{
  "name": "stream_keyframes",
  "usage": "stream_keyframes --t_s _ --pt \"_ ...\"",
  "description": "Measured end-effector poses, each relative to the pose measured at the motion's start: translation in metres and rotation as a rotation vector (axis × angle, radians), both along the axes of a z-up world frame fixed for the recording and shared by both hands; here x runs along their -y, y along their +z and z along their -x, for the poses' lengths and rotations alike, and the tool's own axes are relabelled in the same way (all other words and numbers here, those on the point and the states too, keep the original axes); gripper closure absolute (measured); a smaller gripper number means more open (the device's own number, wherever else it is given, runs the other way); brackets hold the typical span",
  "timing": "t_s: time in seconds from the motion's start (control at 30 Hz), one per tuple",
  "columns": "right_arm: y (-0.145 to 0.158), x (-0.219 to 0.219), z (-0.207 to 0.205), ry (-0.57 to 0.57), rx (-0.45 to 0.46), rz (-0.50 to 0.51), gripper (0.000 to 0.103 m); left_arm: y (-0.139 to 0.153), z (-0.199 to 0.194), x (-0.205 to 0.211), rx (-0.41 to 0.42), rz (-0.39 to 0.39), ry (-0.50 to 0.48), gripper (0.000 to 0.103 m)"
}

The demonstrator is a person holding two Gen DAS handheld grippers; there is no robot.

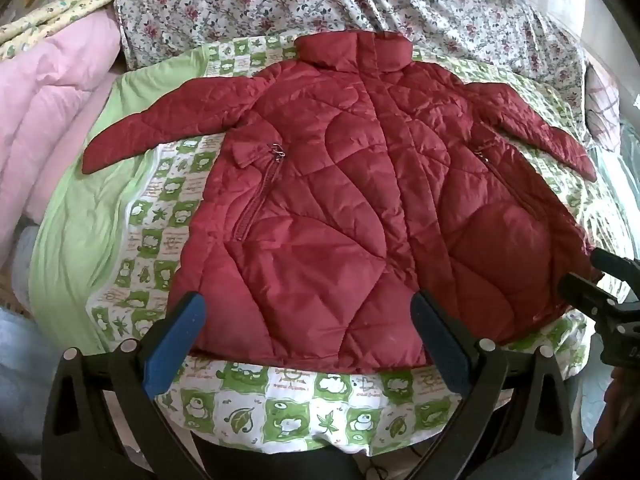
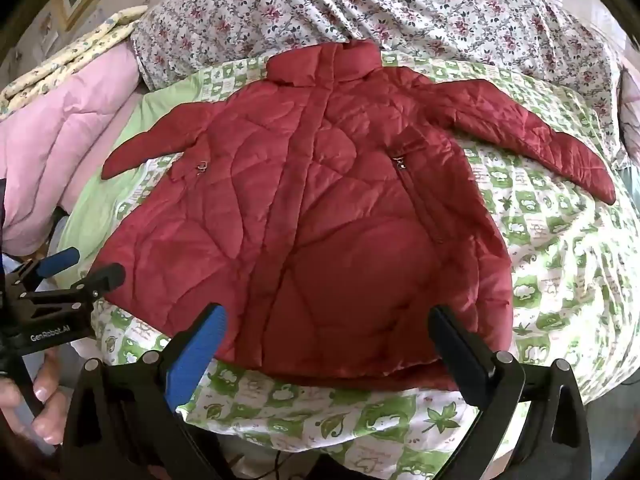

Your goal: Fold large clothes

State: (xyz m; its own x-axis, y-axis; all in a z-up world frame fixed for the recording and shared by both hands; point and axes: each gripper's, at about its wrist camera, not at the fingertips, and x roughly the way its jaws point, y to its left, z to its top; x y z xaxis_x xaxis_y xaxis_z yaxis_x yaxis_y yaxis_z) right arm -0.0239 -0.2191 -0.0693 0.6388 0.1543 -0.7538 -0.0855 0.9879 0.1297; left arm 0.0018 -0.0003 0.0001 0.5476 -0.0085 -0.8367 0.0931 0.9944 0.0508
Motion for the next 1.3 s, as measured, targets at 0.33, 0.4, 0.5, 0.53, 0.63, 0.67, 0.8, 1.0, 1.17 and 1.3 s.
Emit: stream_keyframes --t_s 0.33,0.4,0.5,0.53,0.63,0.67,0.8,1.0,1.17,1.3 --pt "-0.003 0.006 0.000 -0.007 -0.002 0.003 0.002 0.003 -0.001 0.000 0.010 -0.001 -0.011 0.001" --pt "0.001 -0.003 -0.001 -0.007 -0.003 0.002 0.002 0.003 -0.002 0.000 0.013 -0.001 -0.010 0.001" --pt "0.004 -0.005 0.000 -0.007 0.001 0.002 0.002 0.005 -0.001 -0.001 0.018 0.008 -0.009 0.001" --pt "0.004 -0.004 0.000 -0.005 0.004 0.001 0.002 0.005 0.002 -0.002 0.025 0.009 -0.011 0.001" --pt "0.005 -0.003 0.002 -0.004 0.006 0.000 0.002 0.005 0.002 -0.001 0.019 0.004 -0.009 0.001" --pt "0.005 -0.005 0.002 -0.004 0.006 0.001 0.002 0.005 0.002 -0.001 0.017 0.003 -0.010 0.001" --pt "0.004 -0.005 0.003 -0.006 0.009 0.000 0.002 0.005 0.002 -0.001 0.001 0.001 -0.010 0.001" --pt "0.007 -0.003 0.001 0.000 0.005 -0.003 0.002 0.005 0.001 0.000 -0.003 0.001 -0.009 0.001" --pt "0.009 -0.002 0.000 0.000 -0.001 -0.004 0.002 0.006 0.001 0.000 -0.002 -0.003 -0.008 0.001" --pt "0.009 -0.002 0.000 0.002 -0.004 -0.014 0.002 0.007 0.000 0.000 0.000 0.000 -0.009 0.001"
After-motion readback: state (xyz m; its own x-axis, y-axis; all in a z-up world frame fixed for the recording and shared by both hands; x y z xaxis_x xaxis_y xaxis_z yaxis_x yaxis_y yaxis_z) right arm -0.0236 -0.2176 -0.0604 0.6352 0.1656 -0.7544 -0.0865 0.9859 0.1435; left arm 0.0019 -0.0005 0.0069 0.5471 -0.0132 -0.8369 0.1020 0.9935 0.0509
